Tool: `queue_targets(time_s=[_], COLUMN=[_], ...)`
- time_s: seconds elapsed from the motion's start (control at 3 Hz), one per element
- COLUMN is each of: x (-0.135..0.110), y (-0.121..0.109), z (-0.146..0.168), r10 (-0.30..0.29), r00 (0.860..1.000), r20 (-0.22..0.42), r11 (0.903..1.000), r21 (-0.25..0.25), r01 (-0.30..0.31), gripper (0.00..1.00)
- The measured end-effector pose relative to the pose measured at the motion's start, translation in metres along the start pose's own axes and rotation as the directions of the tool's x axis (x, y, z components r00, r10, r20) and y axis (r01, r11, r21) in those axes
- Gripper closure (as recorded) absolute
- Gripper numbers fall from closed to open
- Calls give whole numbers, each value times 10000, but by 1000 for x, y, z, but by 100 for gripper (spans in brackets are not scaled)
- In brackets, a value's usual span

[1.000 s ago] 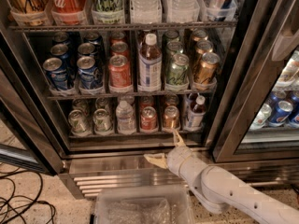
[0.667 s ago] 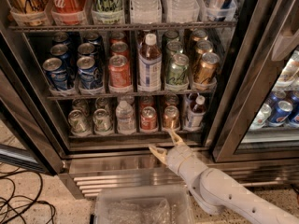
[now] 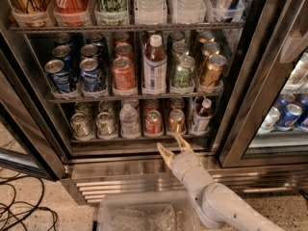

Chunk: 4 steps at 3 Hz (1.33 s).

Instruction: Pick orange can from bottom shelf of fridge

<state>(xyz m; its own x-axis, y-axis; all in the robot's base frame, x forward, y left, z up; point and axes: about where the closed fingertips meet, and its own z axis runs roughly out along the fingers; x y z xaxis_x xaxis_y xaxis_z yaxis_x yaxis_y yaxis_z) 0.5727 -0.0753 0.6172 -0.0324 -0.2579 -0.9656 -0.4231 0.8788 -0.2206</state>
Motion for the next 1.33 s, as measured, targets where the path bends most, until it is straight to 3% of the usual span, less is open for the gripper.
queue_targets(time_s=[0.33, 0.67, 1.0, 1.33], x=[-1, -1, 6, 10], y=[-8, -13, -16, -17], z=[-9, -14, -4, 2], r10=[542, 832, 902, 948], r00=[9984, 9962, 9959, 9954], r20=[170, 270, 35, -113], r11=[9934, 9835, 9813, 9804], r21=[1007, 1588, 1702, 1748], r01=[-557, -864, -895, -914], gripper=[29, 29, 22, 22])
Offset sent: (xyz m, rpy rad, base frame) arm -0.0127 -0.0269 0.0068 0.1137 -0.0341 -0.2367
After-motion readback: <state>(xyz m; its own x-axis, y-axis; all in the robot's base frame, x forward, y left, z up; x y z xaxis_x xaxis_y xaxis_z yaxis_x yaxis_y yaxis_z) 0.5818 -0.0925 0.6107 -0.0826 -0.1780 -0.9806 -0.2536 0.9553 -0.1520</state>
